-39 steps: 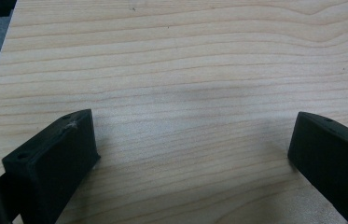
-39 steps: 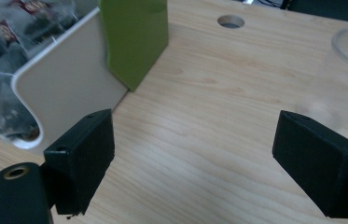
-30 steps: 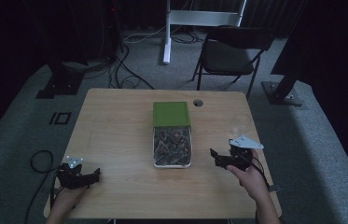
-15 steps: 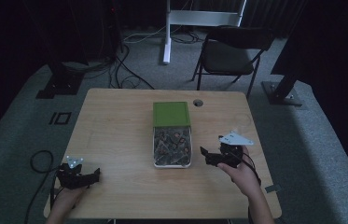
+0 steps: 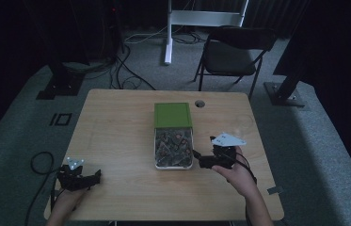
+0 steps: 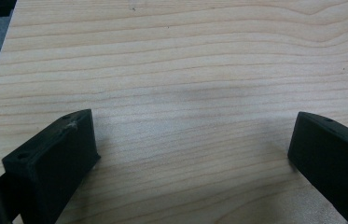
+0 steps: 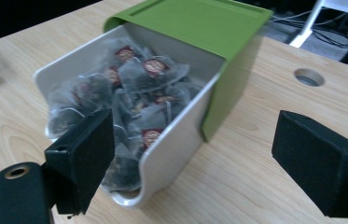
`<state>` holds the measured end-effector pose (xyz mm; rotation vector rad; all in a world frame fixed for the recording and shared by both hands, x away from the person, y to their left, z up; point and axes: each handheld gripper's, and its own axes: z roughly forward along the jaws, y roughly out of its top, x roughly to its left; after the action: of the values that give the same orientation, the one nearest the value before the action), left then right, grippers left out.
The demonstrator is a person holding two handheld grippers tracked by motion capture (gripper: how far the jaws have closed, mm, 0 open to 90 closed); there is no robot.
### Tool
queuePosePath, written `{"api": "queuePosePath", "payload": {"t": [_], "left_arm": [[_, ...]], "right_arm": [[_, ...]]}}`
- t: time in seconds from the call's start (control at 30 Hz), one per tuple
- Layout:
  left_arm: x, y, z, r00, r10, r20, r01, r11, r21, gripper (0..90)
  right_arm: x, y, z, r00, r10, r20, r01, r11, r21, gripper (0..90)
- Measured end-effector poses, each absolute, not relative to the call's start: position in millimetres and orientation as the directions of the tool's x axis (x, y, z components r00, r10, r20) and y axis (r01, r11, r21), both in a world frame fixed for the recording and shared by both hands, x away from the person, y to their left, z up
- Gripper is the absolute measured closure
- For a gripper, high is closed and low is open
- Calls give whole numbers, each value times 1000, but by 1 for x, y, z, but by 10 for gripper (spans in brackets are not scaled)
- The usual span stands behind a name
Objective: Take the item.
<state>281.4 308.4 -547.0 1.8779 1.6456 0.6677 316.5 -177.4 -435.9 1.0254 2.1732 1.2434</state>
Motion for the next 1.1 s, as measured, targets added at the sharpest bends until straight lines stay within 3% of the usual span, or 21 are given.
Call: {"api": "queuePosePath", "payload": {"t": [0.87,1.1], "left_arm": [[281,308,-547,127,992,10,719,-99,688,17],[281,308,-547,127,992,10,719,-99,688,17]], "right_arm": [[321,-131,-447,-749,662,-21,329,399,856,142],[322,-119,-450,-808,589,1,311,425,850,259]]}}
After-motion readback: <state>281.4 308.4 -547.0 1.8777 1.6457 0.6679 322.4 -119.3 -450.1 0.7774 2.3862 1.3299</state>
